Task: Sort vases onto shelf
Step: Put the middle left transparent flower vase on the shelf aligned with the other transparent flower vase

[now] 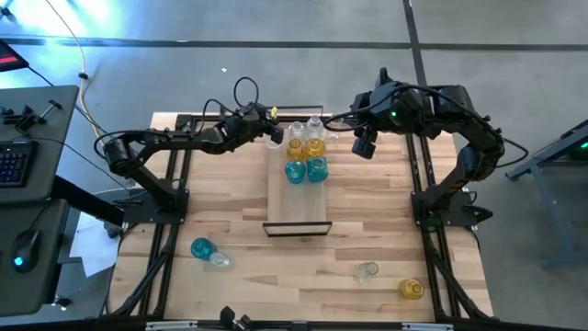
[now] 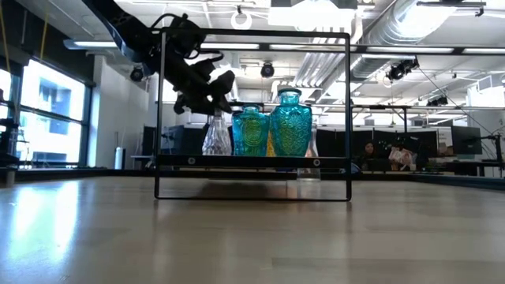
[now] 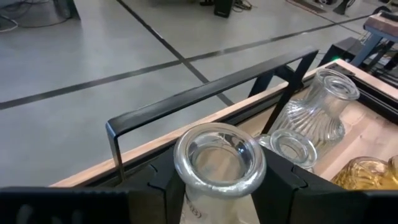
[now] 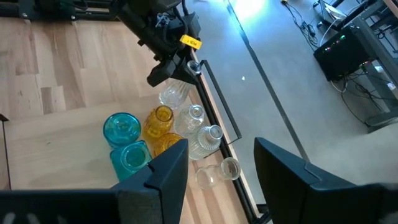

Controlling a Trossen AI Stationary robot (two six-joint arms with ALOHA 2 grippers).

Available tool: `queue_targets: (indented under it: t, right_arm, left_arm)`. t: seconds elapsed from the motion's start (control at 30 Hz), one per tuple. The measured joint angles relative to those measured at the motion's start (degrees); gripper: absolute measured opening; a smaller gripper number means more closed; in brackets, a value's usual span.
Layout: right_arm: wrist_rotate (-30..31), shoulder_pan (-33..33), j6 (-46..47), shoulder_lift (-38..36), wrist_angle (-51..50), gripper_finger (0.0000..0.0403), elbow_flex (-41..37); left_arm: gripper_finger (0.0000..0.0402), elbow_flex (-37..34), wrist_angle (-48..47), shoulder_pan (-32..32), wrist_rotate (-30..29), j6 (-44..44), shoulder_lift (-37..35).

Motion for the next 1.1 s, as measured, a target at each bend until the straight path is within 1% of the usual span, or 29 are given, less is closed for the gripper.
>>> queue_targets:
  t: [0.27, 0.4, 0.47, 0.87, 1.1]
  right_arm:
    - [-0.02, 0.00, 0.00, 0.00, 0.02, 0.0167, 0.01]
    - [-0.02, 0.00, 0.00, 0.00, 0.01, 0.0167, 0.01]
    - [-0.02, 0.00, 0.00, 0.00, 0.02, 0.0167, 0.01]
    - [-0.02, 0.00, -0.46, 0.00, 0.01, 0.0167, 0.01]
    - [-0.04, 0.02, -0.44, 0.00, 0.02, 0.0167, 0.01]
  left_arm:
    - [0.0165, 0.02, 2.22, 0.02, 0.00, -0.35, -0.04]
    - [0.0172, 0.02, 3.26, 0.02, 0.91, -0.87, -0.07]
    - [0.0174, 0.02, 3.26, 0.02, 1.55, -1.30, -0.07]
    - [0.0175, 0.02, 4.92, -0.55, 1.00, 0.22, -0.09]
    - [0.0175, 0.02, 4.84, -0.57, 0.46, 2.73, -2.87]
